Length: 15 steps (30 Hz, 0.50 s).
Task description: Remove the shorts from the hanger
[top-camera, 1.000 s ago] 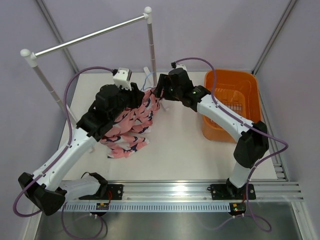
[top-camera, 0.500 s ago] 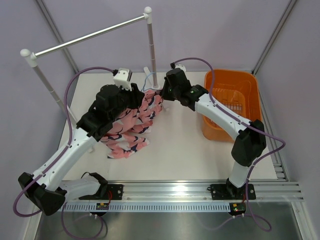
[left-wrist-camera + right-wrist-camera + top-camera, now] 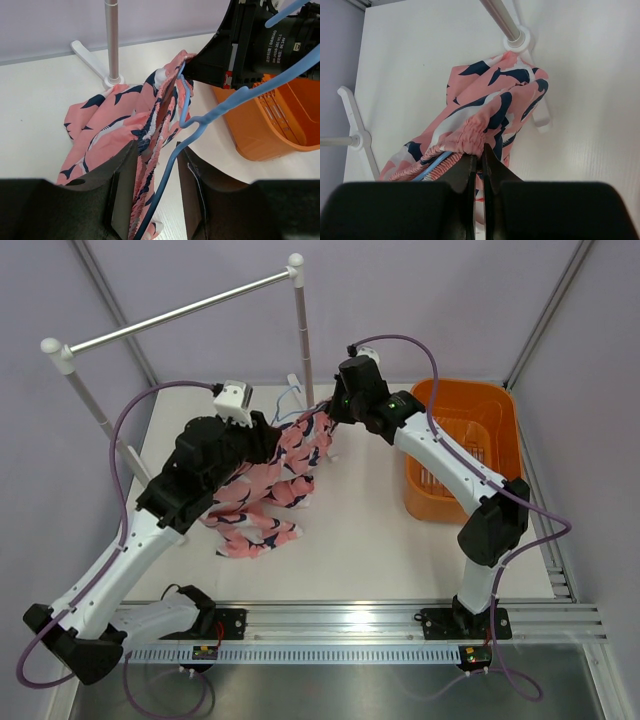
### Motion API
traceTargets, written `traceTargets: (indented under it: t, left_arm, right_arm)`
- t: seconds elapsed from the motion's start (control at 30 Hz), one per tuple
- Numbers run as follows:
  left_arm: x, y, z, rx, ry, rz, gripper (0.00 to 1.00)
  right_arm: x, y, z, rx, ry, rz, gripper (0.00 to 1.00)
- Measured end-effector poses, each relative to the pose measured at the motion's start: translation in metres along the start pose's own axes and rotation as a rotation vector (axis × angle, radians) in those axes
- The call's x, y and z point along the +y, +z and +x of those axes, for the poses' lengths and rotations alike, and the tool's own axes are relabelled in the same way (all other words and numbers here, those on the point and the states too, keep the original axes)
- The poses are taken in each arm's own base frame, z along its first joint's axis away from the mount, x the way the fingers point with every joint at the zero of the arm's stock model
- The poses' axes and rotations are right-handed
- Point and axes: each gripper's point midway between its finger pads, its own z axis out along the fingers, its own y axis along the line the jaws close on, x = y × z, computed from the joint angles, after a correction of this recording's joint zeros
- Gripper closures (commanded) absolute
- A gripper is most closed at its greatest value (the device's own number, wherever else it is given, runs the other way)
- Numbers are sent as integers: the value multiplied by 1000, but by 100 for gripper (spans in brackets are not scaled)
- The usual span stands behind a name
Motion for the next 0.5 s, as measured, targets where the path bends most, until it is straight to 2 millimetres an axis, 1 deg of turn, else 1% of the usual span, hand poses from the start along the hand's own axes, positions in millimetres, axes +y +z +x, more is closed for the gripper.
traceTargets:
  t: [0.07,0.2,0.4,0.5]
  left_arm:
    - [0,-2,-1,-3,0,1,100]
    - [-1,-5,-8,-44,-7,11,100]
    - [-3,-10,-13,-72,-21,22,100]
    - [-3,-12,-14,-78,-22,25,100]
  right_arm:
    - [1,2,0,6,-1,-10,100]
    - [5,4,8,40,-6,-38,100]
    - [1,8,22,83,-14,-48,100]
    - [1,9,24,92,-12,-60,100]
